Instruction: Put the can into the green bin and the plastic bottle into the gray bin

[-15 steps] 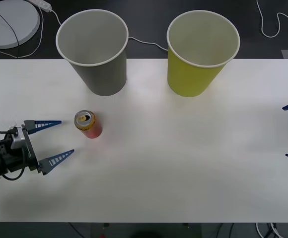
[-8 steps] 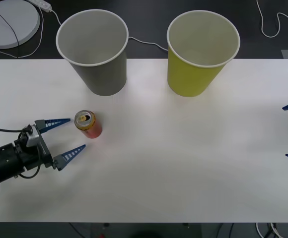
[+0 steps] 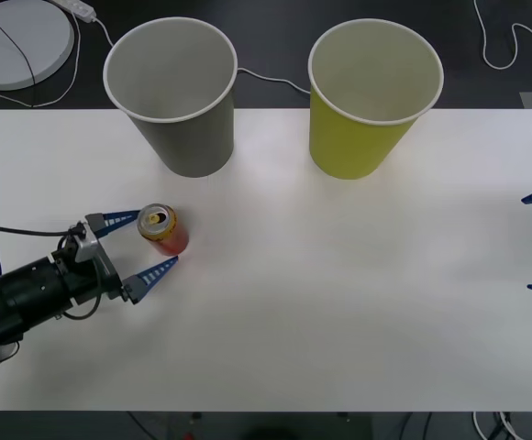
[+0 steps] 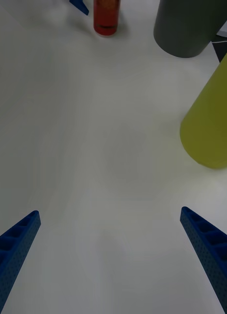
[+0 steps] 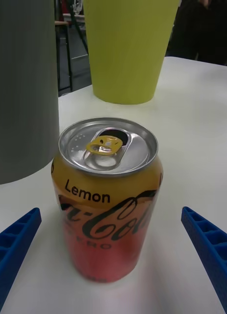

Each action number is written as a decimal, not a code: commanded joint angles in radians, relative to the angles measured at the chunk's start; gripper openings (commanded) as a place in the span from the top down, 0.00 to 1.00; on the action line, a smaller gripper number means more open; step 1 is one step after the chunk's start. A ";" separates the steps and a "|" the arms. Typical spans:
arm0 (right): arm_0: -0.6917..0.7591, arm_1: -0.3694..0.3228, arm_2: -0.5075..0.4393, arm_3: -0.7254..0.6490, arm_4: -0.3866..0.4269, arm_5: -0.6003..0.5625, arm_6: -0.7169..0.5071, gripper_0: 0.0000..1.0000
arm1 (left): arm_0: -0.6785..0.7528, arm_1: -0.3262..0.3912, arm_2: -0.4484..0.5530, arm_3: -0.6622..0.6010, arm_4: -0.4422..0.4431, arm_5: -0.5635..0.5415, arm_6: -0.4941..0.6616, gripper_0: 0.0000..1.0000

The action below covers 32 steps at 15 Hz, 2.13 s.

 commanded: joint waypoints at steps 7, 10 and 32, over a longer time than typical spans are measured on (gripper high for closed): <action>0.000 0.000 0.000 0.000 0.000 0.000 0.000 0.00 | -0.037 -0.063 -0.003 0.000 -0.043 0.051 0.003 0.00; 0.000 0.000 0.000 0.000 0.000 0.000 0.000 0.00 | -0.037 -0.065 -0.003 0.000 -0.044 0.053 0.005 0.57; 0.000 0.000 0.000 0.000 0.000 0.000 0.000 0.00 | 0.159 0.326 0.138 -0.749 -0.409 0.009 0.971 1.00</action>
